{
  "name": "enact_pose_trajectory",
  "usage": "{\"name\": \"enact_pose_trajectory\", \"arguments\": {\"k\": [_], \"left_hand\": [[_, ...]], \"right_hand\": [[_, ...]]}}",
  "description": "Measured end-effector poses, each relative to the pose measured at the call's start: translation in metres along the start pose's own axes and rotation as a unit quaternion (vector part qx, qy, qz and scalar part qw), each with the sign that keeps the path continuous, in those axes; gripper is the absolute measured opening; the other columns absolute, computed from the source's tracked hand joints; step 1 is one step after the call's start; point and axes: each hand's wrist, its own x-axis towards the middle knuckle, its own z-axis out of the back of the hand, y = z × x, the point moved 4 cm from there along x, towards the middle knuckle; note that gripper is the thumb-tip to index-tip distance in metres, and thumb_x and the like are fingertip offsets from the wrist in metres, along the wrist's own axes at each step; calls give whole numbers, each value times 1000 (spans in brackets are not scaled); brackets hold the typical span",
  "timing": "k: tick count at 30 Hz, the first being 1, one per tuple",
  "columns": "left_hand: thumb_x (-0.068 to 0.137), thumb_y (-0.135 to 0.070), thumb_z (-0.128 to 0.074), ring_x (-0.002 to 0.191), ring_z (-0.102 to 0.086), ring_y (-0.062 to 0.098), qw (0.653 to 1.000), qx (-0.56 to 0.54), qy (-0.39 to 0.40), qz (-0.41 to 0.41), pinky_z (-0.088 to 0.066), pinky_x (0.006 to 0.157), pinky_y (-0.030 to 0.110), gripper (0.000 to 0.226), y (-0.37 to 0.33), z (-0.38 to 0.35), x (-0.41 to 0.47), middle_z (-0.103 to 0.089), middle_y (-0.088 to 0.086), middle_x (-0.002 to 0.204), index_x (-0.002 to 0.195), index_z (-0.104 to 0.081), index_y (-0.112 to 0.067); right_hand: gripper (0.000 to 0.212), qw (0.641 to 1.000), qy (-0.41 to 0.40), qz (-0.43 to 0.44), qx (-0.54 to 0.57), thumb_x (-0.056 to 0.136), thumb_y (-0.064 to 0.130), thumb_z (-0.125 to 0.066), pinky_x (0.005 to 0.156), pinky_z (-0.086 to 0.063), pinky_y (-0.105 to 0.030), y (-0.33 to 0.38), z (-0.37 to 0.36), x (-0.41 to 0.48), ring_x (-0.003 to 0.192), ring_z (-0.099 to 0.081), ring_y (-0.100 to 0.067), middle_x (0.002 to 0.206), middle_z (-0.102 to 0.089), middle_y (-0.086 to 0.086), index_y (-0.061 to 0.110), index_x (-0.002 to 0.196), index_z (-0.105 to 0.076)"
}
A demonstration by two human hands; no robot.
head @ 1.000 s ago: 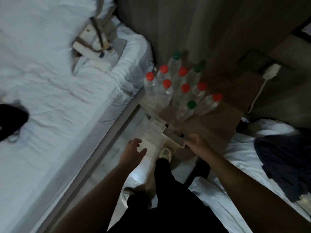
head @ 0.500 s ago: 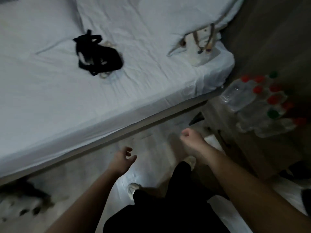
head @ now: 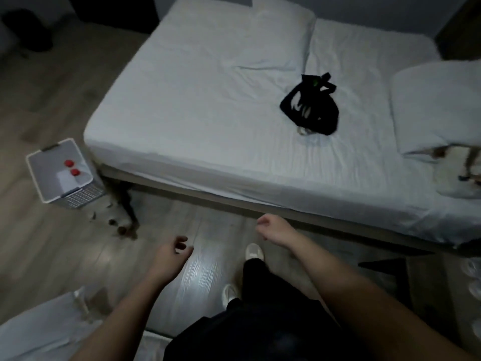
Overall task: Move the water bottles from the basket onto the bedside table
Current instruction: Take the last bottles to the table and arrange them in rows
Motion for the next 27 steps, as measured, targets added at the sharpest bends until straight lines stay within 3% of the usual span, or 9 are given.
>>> {"name": "enact_pose_trajectory", "arguments": {"k": [6,11,15,18,21,24,27], "left_hand": [[86,-22,-63,84,-59,17,997,-67,-30,14,-43,75,28,29,22,36,19,-64,6,102,113,-59,-13],[87,-22,-62,85,-59,19,996,-76,-43,31,-44,75,28,29,47,95,71,-62,5,102,115,-57,-14],[86,-25,-62,85,-58,18,994,-65,-61,57,-43,75,27,28,73,153,119,-61,2,101,112,-57,-17],[86,-26,-62,84,-58,17,991,-62,-72,94,-42,73,26,22,101,206,146,-61,0,98,106,-56,-19],[84,-23,-64,83,-58,20,984,-74,-112,120,-48,79,31,17,125,257,170,-62,2,91,99,-59,-16],[84,-20,-65,85,-57,22,974,-97,-137,150,-45,81,31,23,144,293,187,-60,5,90,105,-60,-12],[84,-18,-65,84,-56,21,971,-111,-139,161,-41,77,27,27,160,317,201,-60,7,91,107,-59,-7]], "right_hand": [[13,996,46,15,-74,85,22,-57,60,-38,-22,56,-28,38,85,-55,-17,97,-62,-3,21,97,-58],[18,993,75,27,-88,85,21,-57,53,-36,-19,125,-63,91,78,-57,-18,91,-61,-2,16,102,-61],[3,987,104,20,-122,87,22,-56,60,-41,-24,187,-97,143,76,-56,-19,84,-60,-4,20,85,-57],[18,976,142,36,-163,87,19,-55,70,-44,-28,254,-136,177,78,-57,-22,80,-60,-8,18,69,-55],[9,964,176,70,-184,88,22,-56,76,-46,-29,329,-176,195,80,-58,-20,83,-61,-5,16,85,-61],[25,949,197,121,-214,86,21,-57,80,-51,-36,386,-209,209,86,-65,-30,87,-66,-14,2,98,-66],[32,935,208,146,-248,86,20,-55,85,-50,-40,425,-230,212,97,-63,-34,105,-66,-24,-4,105,-63]]}}
